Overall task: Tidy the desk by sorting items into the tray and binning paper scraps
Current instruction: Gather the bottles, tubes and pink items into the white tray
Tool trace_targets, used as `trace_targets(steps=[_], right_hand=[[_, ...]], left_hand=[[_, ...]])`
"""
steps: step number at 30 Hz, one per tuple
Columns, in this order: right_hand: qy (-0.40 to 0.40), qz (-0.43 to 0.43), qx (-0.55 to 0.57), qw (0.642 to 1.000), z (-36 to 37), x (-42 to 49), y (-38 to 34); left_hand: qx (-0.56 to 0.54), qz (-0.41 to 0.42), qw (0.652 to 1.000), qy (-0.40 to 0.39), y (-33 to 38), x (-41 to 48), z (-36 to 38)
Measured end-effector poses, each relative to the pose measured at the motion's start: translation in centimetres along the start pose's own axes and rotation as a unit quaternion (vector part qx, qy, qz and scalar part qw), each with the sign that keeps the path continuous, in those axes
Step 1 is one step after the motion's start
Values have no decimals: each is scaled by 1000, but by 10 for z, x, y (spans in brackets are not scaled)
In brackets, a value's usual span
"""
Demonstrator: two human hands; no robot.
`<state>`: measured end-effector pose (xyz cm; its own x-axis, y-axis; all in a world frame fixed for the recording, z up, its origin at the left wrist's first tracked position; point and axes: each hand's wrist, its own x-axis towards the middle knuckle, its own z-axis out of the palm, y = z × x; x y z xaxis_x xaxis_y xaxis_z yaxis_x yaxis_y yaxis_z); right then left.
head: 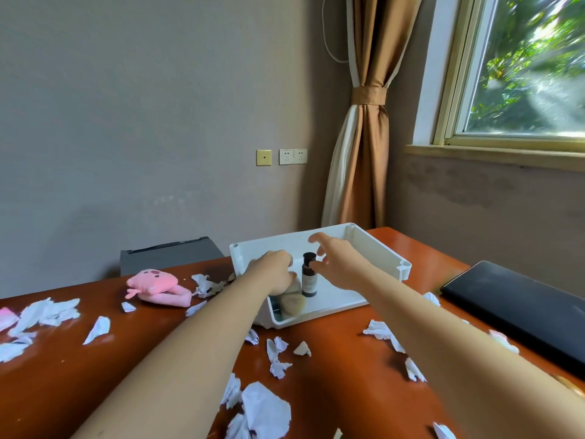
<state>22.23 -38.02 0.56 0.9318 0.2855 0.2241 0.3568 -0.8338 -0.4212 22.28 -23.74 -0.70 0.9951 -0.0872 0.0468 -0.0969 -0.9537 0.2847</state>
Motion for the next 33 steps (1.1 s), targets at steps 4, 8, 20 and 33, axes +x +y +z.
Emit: trace_targets(steps=[4, 8, 20, 33], right_hand=[[15, -7, -11, 1000, -21, -18, -6], [19, -12, -31, 999, -39, -43, -12], [-16, 36, -87, 995, -80, -145, -3], [-24, 156, -106, 982, -105, -230, 54]], left_hand=[[-30, 33, 999, 22, 7, -21, -16], [-33, 60, 997, 29, 16, -53, -33], [-77, 112, 991, 13, 53, -157, -31], [-76, 96, 981, -151, 93, -203, 39]])
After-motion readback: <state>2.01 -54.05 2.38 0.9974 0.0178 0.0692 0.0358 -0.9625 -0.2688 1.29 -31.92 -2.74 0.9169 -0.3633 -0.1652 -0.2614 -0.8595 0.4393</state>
